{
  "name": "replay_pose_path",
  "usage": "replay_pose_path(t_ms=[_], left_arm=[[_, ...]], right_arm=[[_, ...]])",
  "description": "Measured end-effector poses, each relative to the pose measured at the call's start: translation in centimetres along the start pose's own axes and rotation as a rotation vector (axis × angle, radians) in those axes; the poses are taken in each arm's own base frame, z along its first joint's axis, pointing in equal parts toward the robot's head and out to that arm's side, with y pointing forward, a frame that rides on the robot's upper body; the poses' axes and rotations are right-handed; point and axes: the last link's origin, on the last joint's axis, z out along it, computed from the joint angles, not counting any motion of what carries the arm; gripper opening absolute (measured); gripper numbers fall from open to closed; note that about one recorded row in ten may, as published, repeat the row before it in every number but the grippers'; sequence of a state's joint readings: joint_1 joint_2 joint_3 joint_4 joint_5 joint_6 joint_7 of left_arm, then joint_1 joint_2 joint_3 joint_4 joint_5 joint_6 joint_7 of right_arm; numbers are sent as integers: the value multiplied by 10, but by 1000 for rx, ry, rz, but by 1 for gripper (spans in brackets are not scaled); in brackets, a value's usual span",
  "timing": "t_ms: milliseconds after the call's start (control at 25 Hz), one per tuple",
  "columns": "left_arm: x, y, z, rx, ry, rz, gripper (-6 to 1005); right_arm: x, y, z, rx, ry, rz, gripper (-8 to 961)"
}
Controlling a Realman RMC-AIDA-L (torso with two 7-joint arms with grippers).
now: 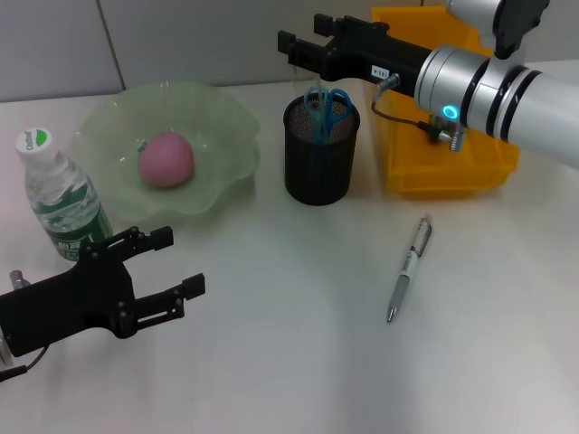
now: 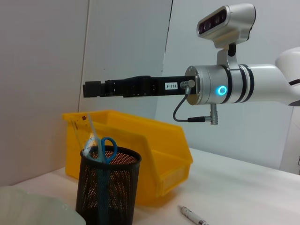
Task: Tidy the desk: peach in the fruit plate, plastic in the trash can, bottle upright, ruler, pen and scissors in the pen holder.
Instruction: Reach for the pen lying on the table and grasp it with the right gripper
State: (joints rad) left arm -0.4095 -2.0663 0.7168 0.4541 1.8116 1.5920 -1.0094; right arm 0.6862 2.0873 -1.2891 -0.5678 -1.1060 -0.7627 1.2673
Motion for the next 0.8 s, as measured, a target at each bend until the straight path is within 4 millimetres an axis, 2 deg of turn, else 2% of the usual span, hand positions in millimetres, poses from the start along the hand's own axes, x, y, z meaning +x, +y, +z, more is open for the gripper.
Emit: replay_pose_path(t_ms=[240,440,600,800], left_arm=[[-1,-1,-1,12,-2,-2,813],[-4,-1,-3,30,-7,-11,812],[-5,-1,-4,36,-6,-22,812],[-3,-3,-4,50,6,-31,813]], right_arm=[[-3,3,-4,-13,-21,1,662],[-9,0,-9,3,-77,68,663],[-11,3,-12,-20,-109,30,661],[-18,1,-16,-16,-191,120,662]])
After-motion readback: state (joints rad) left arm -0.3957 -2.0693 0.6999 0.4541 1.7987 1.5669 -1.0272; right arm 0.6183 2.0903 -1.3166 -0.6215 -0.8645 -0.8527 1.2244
